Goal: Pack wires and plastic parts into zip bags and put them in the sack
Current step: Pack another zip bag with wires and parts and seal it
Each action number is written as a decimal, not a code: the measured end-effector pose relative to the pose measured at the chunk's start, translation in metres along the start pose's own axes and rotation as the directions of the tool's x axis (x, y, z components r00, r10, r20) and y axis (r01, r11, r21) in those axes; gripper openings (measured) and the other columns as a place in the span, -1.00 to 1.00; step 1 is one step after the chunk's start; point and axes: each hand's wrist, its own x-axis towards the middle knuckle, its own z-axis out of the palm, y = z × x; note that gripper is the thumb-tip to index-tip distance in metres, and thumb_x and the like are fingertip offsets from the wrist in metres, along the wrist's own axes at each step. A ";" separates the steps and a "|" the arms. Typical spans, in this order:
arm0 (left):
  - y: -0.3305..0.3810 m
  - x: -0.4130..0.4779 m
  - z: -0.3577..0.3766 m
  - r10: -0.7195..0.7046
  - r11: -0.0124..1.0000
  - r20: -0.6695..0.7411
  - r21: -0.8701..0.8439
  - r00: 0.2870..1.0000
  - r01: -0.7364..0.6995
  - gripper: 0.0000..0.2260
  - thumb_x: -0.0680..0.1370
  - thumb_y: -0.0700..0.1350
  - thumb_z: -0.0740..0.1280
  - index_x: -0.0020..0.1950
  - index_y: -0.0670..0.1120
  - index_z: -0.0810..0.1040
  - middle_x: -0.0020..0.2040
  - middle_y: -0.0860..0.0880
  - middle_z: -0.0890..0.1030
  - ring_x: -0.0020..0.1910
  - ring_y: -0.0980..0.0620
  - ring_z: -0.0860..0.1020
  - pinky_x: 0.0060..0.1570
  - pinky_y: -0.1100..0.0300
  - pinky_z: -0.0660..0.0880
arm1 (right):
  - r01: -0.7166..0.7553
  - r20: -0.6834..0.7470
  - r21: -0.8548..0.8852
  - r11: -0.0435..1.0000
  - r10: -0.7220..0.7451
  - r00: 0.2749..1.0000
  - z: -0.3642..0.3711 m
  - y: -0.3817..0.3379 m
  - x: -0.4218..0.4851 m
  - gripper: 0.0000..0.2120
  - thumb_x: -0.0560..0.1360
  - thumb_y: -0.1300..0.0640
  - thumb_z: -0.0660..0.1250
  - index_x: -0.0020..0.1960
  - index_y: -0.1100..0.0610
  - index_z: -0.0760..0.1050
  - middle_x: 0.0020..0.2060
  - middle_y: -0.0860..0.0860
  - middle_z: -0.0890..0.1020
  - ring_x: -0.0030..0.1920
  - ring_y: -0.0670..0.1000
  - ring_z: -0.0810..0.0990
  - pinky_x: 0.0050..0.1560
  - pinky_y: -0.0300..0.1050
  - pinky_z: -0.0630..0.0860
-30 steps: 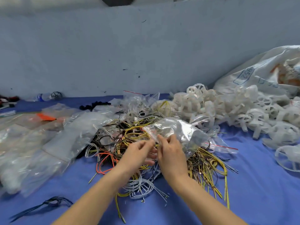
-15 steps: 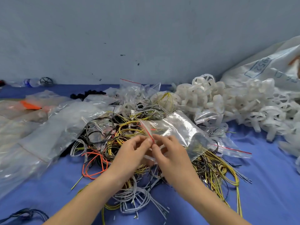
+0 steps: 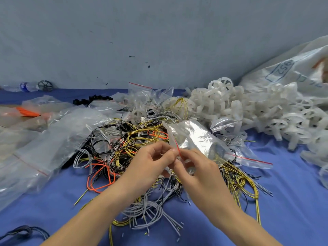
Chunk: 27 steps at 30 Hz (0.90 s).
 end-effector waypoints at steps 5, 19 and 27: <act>-0.002 0.000 0.002 0.050 0.993 0.031 0.102 0.998 -0.053 -0.86 0.58 -0.10 0.35 -0.14 0.07 0.64 -0.28 0.09 0.60 -0.25 0.08 0.56 -0.26 0.16 0.59 | -0.040 0.021 0.107 0.993 0.038 0.999 -0.010 0.007 -0.001 -0.84 0.60 0.05 0.27 -0.08 -0.05 0.62 -0.32 -0.09 0.62 -0.29 -0.08 0.56 -0.25 -0.17 0.46; -0.003 0.001 0.000 0.063 0.991 -0.017 0.124 0.998 -0.060 -0.89 0.47 0.01 0.36 -0.20 0.01 0.59 -0.28 -0.03 0.66 -0.27 -0.01 0.62 -0.20 0.01 0.62 | 0.097 -0.039 -0.017 0.995 -0.097 0.994 -0.009 0.002 -0.003 -0.82 0.57 0.04 0.28 0.05 -0.09 0.64 -0.24 -0.25 0.65 -0.24 -0.25 0.59 -0.24 -0.49 0.38; -0.001 -0.001 0.004 0.068 0.993 -0.008 0.096 0.998 -0.067 -0.87 0.51 -0.01 0.35 -0.22 0.00 0.57 -0.29 0.01 0.61 -0.25 0.03 0.59 -0.29 0.12 0.59 | 0.174 -0.049 -0.197 0.965 -0.186 0.981 -0.011 0.001 -0.005 -0.82 0.55 0.06 0.31 0.10 -0.06 0.62 -0.21 -0.15 0.67 -0.25 -0.14 0.60 -0.22 -0.20 0.50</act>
